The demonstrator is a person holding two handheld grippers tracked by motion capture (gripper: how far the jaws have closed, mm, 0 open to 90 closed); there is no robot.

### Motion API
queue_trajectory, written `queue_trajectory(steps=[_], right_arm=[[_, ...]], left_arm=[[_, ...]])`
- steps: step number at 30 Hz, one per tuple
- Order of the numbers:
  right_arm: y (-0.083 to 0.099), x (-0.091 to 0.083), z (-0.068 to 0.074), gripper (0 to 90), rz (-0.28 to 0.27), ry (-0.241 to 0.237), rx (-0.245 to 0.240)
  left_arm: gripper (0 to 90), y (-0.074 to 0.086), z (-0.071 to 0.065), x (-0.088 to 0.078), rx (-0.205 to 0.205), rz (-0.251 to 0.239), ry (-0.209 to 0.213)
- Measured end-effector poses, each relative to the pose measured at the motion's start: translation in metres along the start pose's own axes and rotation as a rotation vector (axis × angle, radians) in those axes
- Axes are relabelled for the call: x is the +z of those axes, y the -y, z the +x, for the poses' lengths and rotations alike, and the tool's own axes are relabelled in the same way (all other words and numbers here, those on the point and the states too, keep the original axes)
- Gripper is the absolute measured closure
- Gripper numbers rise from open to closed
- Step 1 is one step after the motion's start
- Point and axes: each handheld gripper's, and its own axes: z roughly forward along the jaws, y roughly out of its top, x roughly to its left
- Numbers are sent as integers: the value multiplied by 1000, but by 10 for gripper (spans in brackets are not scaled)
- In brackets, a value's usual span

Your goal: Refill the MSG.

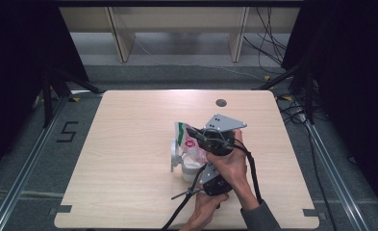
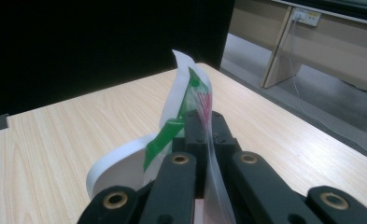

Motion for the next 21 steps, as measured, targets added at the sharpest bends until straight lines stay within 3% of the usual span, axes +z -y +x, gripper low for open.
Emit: queue_trajectory(steps=[7, 8, 9, 14, 17, 18, 20, 21], right_arm=[[-1, -1, 0, 900, -4, 3, 1], [0, -2, 3, 900, 5, 14, 52], [0, -1, 0, 900, 3, 4, -1], [2, 0, -2, 900, 12, 7, 10], [1, -1, 0, 900, 22, 7, 17], [0, -1, -1, 900, 15, 12, -4], [1, 0, -1, 900, 16, 8, 4], [1, 0, -1, 900, 13, 8, 1]], left_arm=[[796, -1, -2, -1, 1, 12, -13], [796, -1, -2, 0, -4, 2, -4], [795, 0, -2, 0, -7, -1, -4], [795, 2, 0, 1, 7, 9, -2], [796, 2, 0, 2, -7, -11, 4], [796, 1, 0, 1, 5, 10, -7], [796, 1, 0, 0, 8, 14, -6], [795, 2, 0, 2, -3, -6, 5]])
